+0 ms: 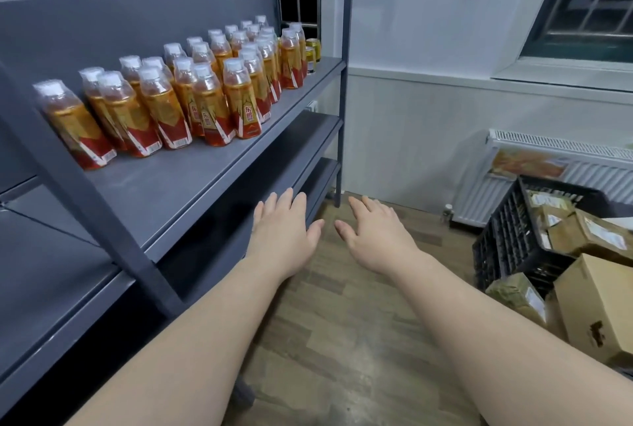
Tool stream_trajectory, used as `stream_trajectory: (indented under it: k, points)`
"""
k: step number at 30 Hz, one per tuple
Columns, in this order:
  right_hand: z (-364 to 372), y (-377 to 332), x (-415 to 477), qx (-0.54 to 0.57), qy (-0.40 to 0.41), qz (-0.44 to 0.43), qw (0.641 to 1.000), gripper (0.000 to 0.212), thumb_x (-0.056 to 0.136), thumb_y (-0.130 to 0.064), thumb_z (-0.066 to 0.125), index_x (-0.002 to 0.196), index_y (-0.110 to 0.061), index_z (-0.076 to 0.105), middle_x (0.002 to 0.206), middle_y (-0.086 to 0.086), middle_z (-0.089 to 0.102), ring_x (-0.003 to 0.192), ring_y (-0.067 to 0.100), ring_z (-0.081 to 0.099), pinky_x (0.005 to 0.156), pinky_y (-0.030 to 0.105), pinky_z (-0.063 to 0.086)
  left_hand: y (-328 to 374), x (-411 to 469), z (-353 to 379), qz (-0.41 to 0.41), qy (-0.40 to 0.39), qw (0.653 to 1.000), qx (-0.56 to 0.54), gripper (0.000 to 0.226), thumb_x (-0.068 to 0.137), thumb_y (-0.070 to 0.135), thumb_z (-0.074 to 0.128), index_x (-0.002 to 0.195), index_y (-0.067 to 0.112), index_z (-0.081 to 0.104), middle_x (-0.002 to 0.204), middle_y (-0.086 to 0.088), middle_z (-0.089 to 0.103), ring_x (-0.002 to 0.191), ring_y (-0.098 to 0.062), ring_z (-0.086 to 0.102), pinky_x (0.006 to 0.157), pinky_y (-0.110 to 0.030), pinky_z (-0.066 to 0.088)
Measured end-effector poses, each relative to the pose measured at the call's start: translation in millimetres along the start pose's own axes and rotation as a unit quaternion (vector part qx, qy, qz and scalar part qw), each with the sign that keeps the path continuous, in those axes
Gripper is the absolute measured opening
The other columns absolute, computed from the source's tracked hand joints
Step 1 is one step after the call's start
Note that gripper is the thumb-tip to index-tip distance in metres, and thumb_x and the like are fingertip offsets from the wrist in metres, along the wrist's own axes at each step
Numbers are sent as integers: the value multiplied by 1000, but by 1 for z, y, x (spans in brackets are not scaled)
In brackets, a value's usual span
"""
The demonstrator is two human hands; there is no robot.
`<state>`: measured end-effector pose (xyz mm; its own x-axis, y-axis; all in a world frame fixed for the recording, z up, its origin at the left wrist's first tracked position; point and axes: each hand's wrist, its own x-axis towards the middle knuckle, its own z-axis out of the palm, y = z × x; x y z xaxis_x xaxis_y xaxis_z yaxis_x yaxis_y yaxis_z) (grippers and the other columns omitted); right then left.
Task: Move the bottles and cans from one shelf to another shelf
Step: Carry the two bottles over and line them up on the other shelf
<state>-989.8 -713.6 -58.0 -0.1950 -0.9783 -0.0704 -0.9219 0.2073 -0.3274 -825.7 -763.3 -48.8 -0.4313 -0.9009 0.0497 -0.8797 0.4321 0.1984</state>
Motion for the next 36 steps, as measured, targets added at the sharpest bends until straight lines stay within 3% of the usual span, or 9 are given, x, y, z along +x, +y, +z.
stream_trajectory:
  k: [6, 10, 18, 25, 36]
  points:
    - [-13, 1, 75, -32, -1, -8, 999, 64, 104, -52, 31, 157, -18, 21, 164, 12, 20, 152, 29, 15, 123, 46, 13, -11, 74, 0, -2, 18, 1000, -26, 64, 103, 49, 36, 156, 15, 24, 164, -7, 21, 152, -29, 14, 124, -47, 10]
    - [-19, -8, 128, -36, 24, -34, 998, 63, 104, -52, 32, 155, -16, 26, 157, 12, 33, 147, 32, 24, 121, 45, 18, -29, 118, -4, -13, 42, 999, -20, 65, 103, 51, 36, 155, 15, 26, 163, -7, 24, 151, -29, 18, 123, -47, 14]
    - [-20, -28, 205, -30, -5, -91, 995, 66, 105, -51, 32, 158, -15, 20, 164, 14, 22, 151, 30, 17, 123, 45, 15, -62, 167, -8, -66, 46, 996, -26, 66, 103, 50, 37, 156, 14, 24, 164, -9, 22, 151, -30, 16, 123, -48, 13]
    - [-12, -54, 280, -12, -34, -190, 981, 65, 104, -51, 35, 156, -14, 24, 160, 13, 29, 147, 31, 24, 122, 43, 19, -94, 195, -11, -172, 76, 982, -22, 64, 103, 49, 39, 155, 15, 25, 163, -7, 23, 150, -29, 17, 123, -47, 15]
    - [-13, -82, 352, 72, -90, -292, 949, 76, 102, -46, 48, 159, -12, 12, 162, 6, 26, 148, 27, 24, 118, 37, 25, -117, 205, -15, -356, 116, 926, -47, 68, 102, 50, 39, 157, 14, 21, 165, -7, 20, 152, -28, 16, 123, -44, 17]
